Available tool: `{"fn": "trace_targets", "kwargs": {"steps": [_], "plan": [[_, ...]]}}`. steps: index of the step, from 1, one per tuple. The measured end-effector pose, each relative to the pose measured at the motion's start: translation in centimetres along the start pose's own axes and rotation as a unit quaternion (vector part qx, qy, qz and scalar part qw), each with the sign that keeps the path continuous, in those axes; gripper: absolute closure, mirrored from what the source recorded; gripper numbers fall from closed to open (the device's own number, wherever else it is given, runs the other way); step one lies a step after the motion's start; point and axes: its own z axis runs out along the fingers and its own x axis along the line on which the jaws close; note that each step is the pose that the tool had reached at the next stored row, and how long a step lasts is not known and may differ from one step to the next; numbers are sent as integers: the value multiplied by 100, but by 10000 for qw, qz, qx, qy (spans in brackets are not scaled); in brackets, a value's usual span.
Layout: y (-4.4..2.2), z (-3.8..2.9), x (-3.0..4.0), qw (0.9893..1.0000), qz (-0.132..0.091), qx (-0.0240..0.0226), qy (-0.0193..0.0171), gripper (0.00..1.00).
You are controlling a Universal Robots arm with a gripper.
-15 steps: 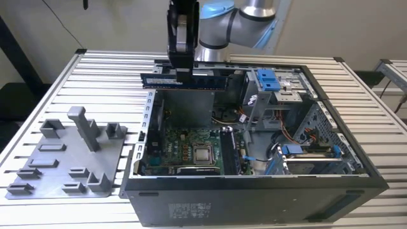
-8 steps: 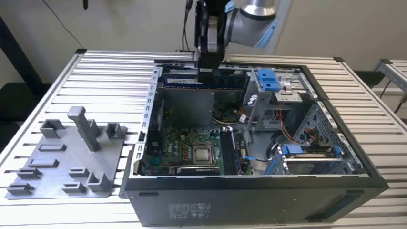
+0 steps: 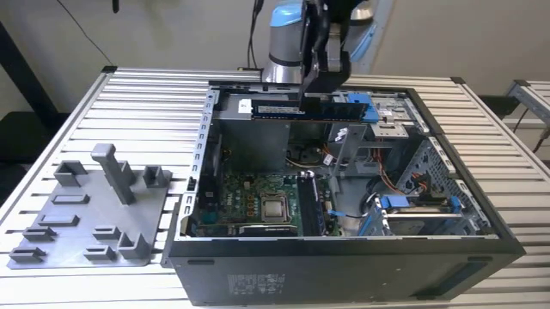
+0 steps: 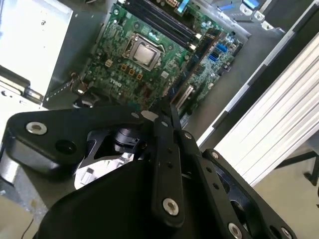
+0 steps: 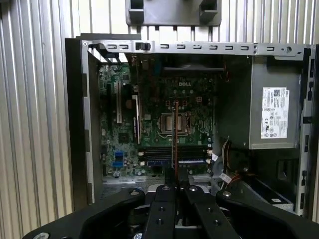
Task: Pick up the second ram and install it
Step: 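Pick up the second ram and move it above second insertion slot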
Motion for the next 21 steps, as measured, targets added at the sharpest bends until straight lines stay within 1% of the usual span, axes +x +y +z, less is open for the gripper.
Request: {"fn": "trace_targets", "kwargs": {"steps": [10, 15, 16, 21], "plan": [[-437, 1, -21, 10000, -1, 0, -2, 87], [-644, 3, -33, 10000, -2, 0, -4, 87], [-668, 3, -34, 10000, -2, -1, -4, 87], [-670, 3, -34, 10000, -2, -1, -4, 87]]}}
